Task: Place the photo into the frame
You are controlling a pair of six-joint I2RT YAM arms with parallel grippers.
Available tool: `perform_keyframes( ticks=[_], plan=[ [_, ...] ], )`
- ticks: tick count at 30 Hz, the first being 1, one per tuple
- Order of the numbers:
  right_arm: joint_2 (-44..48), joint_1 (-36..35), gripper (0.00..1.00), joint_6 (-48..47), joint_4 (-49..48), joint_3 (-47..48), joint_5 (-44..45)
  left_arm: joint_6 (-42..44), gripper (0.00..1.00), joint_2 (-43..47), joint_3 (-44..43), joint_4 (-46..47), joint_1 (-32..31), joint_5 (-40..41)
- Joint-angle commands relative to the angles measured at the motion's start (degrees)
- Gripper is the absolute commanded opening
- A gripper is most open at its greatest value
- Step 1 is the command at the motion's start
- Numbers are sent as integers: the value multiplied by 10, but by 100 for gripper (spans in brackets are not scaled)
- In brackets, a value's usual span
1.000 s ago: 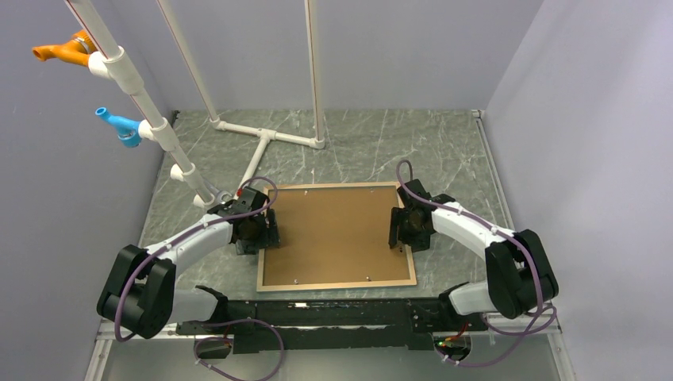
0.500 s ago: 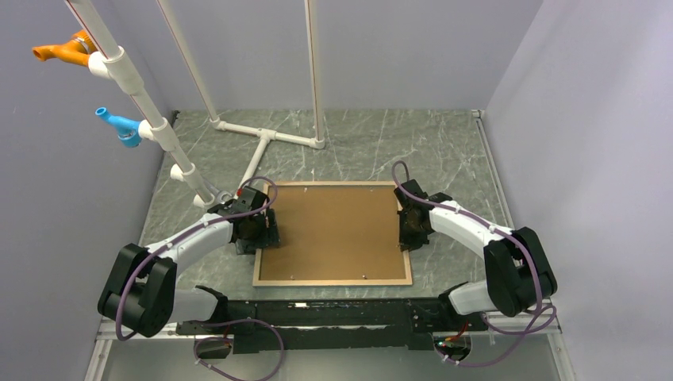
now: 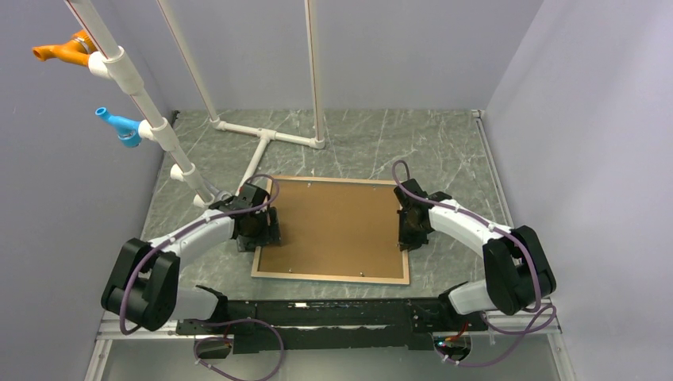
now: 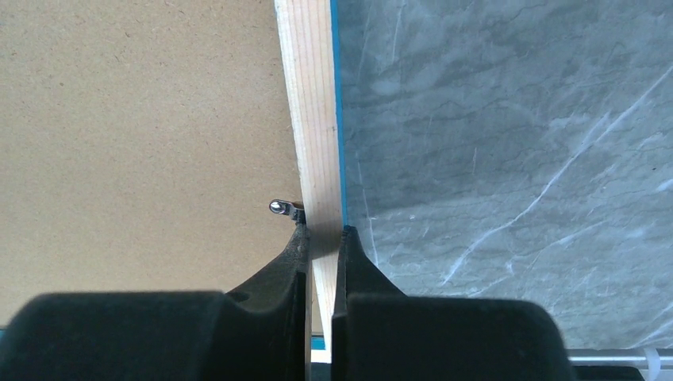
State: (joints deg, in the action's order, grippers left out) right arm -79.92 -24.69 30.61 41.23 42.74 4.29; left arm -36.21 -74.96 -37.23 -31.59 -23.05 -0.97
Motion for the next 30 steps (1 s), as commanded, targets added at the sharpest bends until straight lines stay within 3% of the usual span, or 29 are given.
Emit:
perform_keyframes(
  ticks=[1, 10, 14, 16, 17, 24, 26, 30],
  plan=[
    [-13, 24, 0, 30, -35, 32, -2, 12, 78, -33, -35, 22, -1, -18],
    [-42, 80, 2, 25, -77, 58, -65, 12, 84, 32, -111, -110, -53, 104],
    [-35, 81, 58, 8, -66, 64, -61, 16, 85, 76, -114, -124, -93, 122],
    [-24, 79, 74, 2, -56, 61, -59, 20, 86, 100, -109, -119, -109, 118],
    [-17, 80, 77, 0, -50, 58, -59, 24, 86, 112, -105, -113, -119, 116],
    [32, 76, 77, 10, -32, -9, -90, 68, 87, 218, -61, -34, -166, 84],
    [42, 73, 75, 20, -40, -37, -103, 79, 95, 243, -51, -16, -173, 74],
    [56, 61, 71, 41, -51, -72, -114, 99, 97, 276, -36, 10, -186, 61]
  ],
)
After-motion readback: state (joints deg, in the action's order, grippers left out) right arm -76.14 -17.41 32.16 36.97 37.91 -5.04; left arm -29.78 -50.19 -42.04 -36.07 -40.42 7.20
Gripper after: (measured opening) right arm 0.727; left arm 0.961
